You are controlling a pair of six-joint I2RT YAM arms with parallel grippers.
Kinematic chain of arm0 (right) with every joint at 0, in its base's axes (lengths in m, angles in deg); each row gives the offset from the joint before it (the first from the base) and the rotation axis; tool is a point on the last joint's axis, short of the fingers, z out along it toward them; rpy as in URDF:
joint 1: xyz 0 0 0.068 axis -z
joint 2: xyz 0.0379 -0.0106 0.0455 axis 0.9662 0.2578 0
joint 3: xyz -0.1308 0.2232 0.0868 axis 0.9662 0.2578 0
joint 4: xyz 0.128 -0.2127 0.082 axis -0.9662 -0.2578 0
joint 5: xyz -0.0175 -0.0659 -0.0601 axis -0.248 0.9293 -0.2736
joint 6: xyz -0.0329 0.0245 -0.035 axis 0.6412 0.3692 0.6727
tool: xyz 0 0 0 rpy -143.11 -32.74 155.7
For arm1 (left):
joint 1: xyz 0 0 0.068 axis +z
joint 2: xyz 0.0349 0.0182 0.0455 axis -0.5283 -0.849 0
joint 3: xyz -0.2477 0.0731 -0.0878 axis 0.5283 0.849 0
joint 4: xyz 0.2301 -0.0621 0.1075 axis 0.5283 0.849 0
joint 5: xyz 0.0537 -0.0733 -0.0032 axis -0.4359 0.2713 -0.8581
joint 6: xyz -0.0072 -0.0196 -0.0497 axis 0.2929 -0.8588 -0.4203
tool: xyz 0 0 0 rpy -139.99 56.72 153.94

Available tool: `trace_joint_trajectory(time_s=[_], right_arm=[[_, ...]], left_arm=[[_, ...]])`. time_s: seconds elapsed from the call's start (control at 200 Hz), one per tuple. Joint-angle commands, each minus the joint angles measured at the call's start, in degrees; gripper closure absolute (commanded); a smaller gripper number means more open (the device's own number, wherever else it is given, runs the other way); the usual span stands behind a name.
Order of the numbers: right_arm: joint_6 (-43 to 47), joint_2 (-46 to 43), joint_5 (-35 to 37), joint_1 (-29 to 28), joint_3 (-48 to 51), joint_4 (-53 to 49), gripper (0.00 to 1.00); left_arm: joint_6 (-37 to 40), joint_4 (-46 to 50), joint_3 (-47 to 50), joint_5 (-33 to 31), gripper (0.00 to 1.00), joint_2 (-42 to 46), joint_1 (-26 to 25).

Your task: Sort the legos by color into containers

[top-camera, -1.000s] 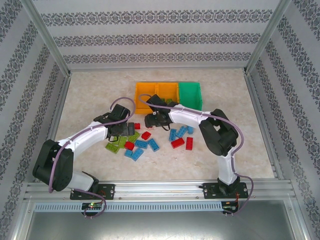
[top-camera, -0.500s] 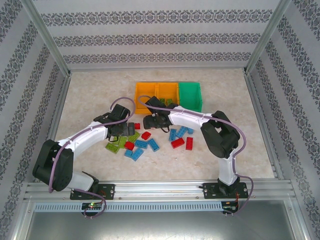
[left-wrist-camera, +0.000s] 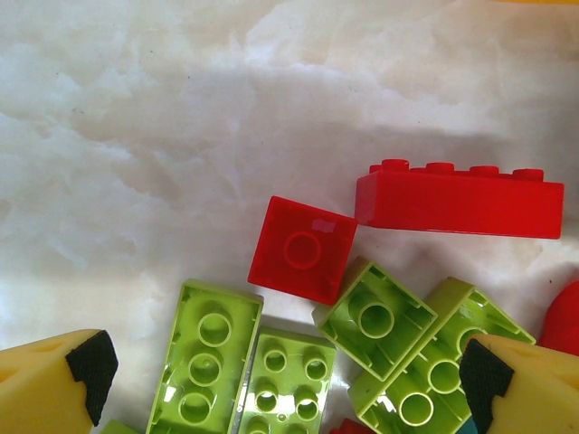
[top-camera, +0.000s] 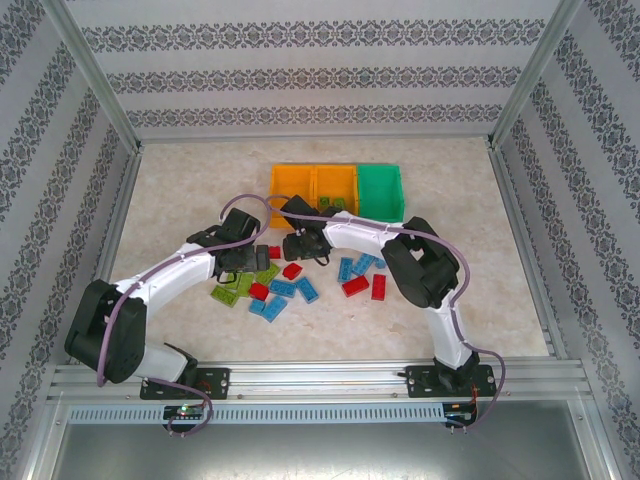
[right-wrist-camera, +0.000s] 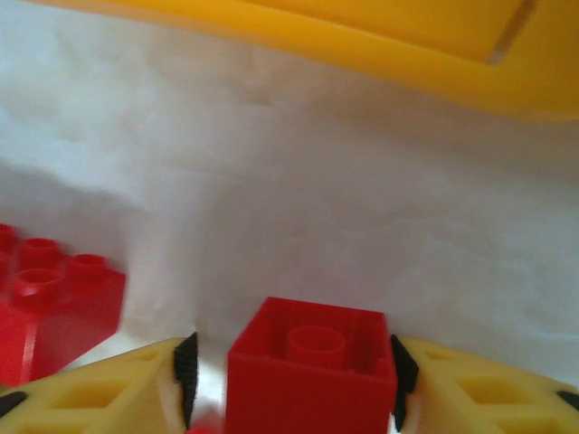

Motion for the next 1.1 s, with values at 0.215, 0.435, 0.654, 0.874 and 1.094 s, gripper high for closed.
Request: trace_joint_trajectory(time_s=[0.215,0.435,0.654,0.874,1.094], right_arm=[[1.41,-5.90,3.51,0.61,1.29,-1.72,0.66],[3.92,-16.86,7.68,5.70,6.70,-2.07,0.68],[9.05,-19.18,9.60,17.15,7.69,-4.01,0.67],[12.07,-14.57,10.12,23.25,4.45,-4.62,0.67],[13.26,-8.99,8.38,25.72,1.02,-5.01,0.63]], left_arm=[[0.10,0.17,-0.83,0.07,0.01,1.34,0.54],[1.24,0.10,-3.94,1.87,0.02,-1.59,-0.96],[1.53,1.04,-7.60,1.98,0.02,-6.37,-3.27],[0.69,2.17,-9.91,2.06,0.03,-9.93,-4.72],[0.18,3.09,-12.78,1.98,0.03,-13.69,-5.63]])
